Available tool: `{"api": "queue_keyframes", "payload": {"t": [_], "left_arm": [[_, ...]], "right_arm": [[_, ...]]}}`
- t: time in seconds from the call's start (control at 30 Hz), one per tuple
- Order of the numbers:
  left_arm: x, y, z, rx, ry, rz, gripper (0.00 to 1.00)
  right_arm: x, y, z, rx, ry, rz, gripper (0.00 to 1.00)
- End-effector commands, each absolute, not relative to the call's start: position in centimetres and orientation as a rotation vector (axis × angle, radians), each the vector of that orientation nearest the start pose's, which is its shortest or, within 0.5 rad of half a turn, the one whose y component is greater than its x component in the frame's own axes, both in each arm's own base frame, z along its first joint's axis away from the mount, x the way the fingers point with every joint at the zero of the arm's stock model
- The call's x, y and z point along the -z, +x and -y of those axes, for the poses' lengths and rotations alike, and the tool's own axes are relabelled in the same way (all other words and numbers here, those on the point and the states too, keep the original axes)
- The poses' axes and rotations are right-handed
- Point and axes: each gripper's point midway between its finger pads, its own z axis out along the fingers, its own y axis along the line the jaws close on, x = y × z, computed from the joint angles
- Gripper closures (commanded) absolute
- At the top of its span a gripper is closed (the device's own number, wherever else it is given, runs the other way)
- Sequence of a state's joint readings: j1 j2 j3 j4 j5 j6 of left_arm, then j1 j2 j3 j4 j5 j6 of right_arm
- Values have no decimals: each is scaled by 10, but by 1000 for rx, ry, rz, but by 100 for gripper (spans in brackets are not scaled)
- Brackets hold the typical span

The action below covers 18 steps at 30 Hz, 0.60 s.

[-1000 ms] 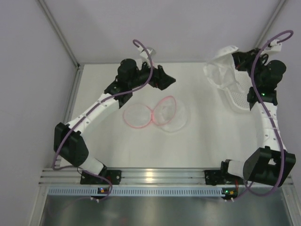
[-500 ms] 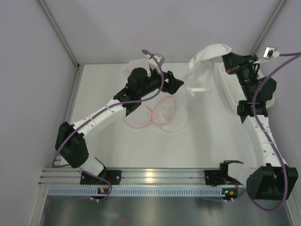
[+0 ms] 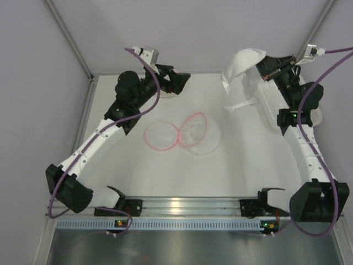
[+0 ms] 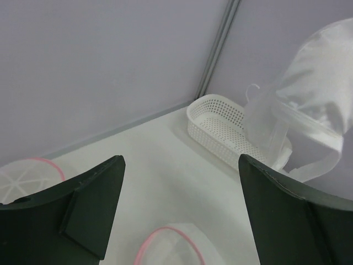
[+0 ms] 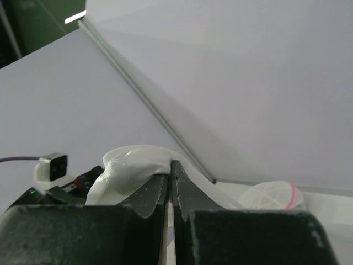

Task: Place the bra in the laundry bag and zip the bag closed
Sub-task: Pick up the bra from the bin.

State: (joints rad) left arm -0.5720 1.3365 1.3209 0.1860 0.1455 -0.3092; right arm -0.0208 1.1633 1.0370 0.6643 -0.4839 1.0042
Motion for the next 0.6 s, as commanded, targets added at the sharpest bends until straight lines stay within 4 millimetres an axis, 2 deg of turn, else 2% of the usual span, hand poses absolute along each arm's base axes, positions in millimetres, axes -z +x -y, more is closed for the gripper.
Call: {"api": "queue_keyframes", "payload": {"t": [0.0,0.17,0.23,0.3,0.37,0.5,0.57], "left_arm": [[-422,351,284,843,590,-1374,10],[-414,347,288,803,708,-1334,8],[-415,344,294,831,753,-1319,8],[-413,331,303,894,842,-1283,8],[-407,332,308,916,861,-1284,7],[-403,330,315,961,885,-1275,7],[-404,328,316,971,901,-1258,6]], "right_arm": [[-520,316,-150,-1362,-180,-1058,100],[-523,302,-172,-1416,-347,-1059,100],[-521,300,-182,-1427,-409,-1082,100],[-522,292,-192,-1439,-488,-1081,100],[-526,284,-200,-1469,-537,-1035,100],[-531,280,-208,-1536,-595,-988,100],[-536,268,-210,-1591,-633,-933,100]]}}
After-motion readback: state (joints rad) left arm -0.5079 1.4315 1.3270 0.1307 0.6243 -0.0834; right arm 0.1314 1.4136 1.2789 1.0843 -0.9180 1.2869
